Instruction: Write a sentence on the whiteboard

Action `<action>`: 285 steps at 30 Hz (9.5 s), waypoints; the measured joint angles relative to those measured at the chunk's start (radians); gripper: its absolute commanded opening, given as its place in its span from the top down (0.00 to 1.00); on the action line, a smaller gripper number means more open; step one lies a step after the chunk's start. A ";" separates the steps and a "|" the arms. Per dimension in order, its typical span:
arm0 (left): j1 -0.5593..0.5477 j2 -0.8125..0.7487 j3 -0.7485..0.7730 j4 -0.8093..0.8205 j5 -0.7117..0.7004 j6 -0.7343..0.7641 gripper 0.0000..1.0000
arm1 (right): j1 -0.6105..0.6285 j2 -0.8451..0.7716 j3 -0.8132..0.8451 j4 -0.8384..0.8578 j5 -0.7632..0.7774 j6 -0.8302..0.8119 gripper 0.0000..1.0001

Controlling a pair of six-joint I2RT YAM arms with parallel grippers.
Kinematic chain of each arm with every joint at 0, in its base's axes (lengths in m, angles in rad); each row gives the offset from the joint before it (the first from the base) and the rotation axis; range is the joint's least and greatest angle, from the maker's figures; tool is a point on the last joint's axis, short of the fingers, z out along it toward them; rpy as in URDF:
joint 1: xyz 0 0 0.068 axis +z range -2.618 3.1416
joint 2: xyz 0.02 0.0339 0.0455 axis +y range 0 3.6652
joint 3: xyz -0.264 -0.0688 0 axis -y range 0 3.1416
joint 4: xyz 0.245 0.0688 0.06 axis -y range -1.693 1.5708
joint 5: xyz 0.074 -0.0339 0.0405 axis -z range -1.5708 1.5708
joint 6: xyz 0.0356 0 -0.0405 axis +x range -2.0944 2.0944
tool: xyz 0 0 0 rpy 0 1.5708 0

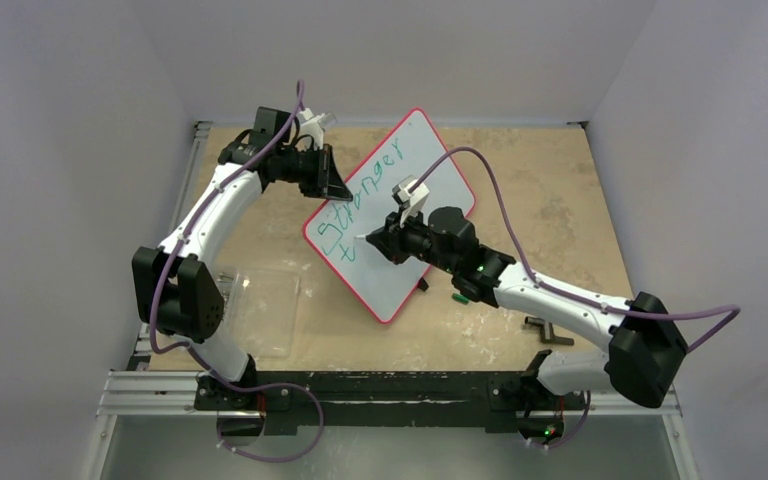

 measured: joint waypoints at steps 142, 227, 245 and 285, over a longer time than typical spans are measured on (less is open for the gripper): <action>0.003 -0.037 -0.032 -0.005 -0.003 0.000 1.00 | -0.009 -0.043 0.008 -0.046 0.118 0.019 1.00; 0.004 -0.038 -0.032 -0.006 -0.008 0.000 1.00 | -0.084 0.054 0.069 -0.040 0.082 0.021 1.00; 0.004 -0.039 -0.032 -0.006 -0.009 0.000 1.00 | -0.084 0.032 0.028 -0.033 0.097 0.022 1.00; 0.003 -0.046 -0.032 -0.007 -0.010 0.000 1.00 | -0.116 0.031 0.129 -0.107 0.162 0.009 1.00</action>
